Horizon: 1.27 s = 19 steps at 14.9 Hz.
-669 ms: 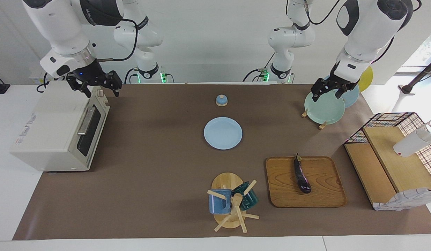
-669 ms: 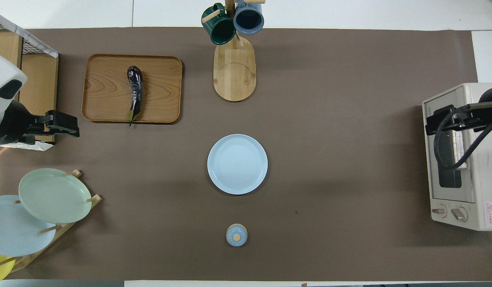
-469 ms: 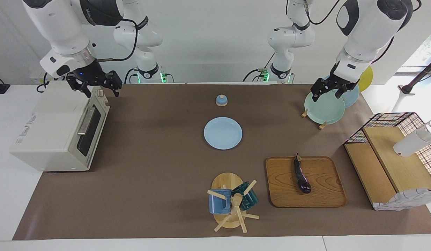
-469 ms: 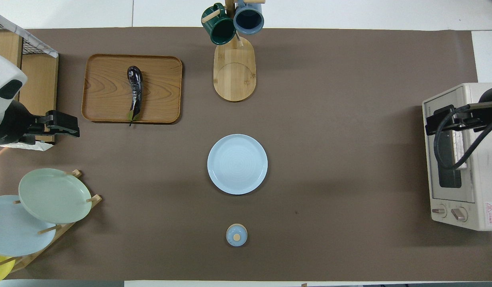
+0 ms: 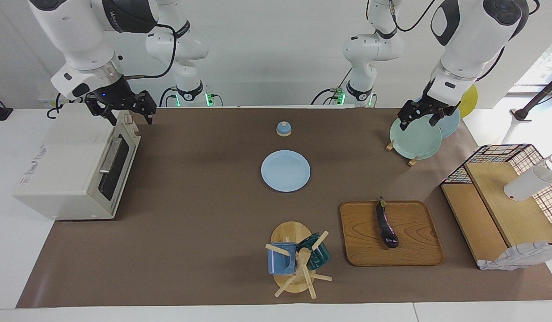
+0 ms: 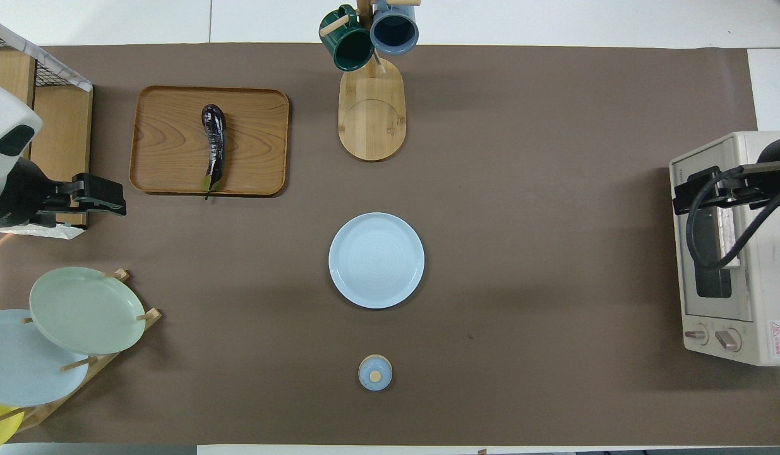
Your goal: Put eggplant into oven
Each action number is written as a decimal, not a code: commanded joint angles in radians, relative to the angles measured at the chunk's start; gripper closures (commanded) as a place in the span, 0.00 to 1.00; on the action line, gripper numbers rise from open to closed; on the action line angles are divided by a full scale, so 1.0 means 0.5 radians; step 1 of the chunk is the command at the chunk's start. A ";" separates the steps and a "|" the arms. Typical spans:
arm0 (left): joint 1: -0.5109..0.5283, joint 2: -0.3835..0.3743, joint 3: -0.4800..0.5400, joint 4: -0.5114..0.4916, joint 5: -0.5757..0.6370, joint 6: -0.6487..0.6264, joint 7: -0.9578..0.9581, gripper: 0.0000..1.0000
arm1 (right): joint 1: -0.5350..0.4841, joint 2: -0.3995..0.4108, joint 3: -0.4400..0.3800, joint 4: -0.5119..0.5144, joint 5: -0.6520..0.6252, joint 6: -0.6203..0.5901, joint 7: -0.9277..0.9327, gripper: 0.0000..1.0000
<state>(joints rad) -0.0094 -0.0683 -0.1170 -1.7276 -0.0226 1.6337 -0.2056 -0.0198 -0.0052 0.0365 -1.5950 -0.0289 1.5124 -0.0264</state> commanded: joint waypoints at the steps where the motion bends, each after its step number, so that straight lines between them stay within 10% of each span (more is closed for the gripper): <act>1: 0.022 -0.041 -0.015 -0.048 -0.034 0.092 -0.006 0.00 | -0.031 -0.036 0.016 -0.050 0.003 0.034 -0.054 0.38; 2: 0.022 -0.038 -0.015 -0.051 -0.038 0.134 -0.009 0.00 | -0.037 -0.045 0.013 -0.089 0.003 0.089 -0.085 0.72; 4: 0.022 -0.008 -0.015 -0.036 -0.105 0.159 -0.009 0.00 | -0.068 -0.149 -0.005 -0.349 -0.006 0.358 -0.259 1.00; 19: -0.101 0.995 -0.008 0.185 -0.111 0.972 0.052 0.00 | -0.197 -0.036 -0.009 -0.682 -0.586 0.681 0.065 1.00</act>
<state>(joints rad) -0.0296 0.3546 -0.1254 -1.6742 -0.0813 2.0643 -0.1913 -0.1000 -0.0295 0.0205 -1.9205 -0.2850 1.8267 -0.0100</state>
